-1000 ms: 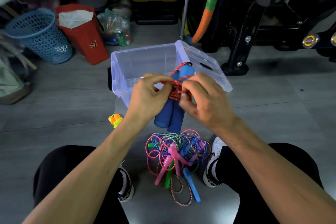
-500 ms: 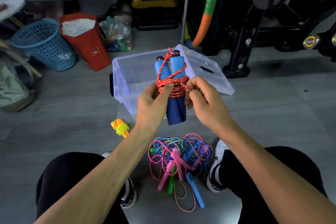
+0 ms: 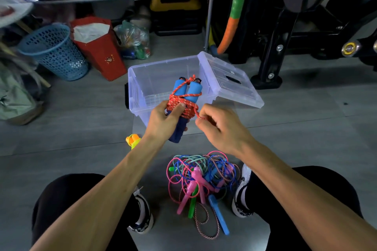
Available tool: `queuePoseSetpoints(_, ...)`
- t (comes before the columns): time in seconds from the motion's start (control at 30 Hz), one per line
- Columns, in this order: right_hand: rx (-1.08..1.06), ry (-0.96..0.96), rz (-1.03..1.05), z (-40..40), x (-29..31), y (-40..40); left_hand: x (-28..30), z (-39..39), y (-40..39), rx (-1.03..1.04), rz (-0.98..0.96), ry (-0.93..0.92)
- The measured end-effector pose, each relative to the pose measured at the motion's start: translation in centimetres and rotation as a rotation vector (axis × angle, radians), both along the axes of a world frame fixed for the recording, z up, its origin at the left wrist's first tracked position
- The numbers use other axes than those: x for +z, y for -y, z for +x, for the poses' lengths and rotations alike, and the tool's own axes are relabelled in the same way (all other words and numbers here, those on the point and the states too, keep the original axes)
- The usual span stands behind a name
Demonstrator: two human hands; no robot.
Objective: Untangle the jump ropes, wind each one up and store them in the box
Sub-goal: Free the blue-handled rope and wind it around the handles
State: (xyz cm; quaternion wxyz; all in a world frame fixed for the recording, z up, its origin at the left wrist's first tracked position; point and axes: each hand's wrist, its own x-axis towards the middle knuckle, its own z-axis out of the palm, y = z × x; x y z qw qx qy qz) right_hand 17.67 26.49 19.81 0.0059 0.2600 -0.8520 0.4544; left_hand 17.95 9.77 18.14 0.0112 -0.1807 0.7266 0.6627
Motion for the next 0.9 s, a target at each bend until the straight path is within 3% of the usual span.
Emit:
queuePoseSetpoints(0.13,-0.092,0.135,-0.163,-0.2,-0.3,-0.2,-0.7,0.8,0.8,-0.113,0.147,-0.039)
queuePoseSetpoints(0.27,-0.111,0.195,-0.170,-1.1,-0.6,0.9,-1.4,1.5,2.4,-0.243,0.069,-0.045)
queuePoseSetpoints(0.4,-0.022,0.331,-0.026,-1.2,-1.7,3.8,-4.1,1.9,4.2,-0.034,-0.004,0.061)
queuePoseSetpoints(0.53,0.039,0.402,0.255,-1.6,-3.2,7.0,-10.2,2.4,7.6,0.192,-0.053,0.317)
queuePoseSetpoints(0.7,0.193,0.391,0.504,-1.4,-6.2,10.8,-16.5,4.4,11.9,0.562,0.296,0.497)
queuePoseSetpoints(0.9,0.295,0.474,0.659,-1.8,-12.6,14.7,-22.5,4.6,17.0,0.756,0.388,0.549)
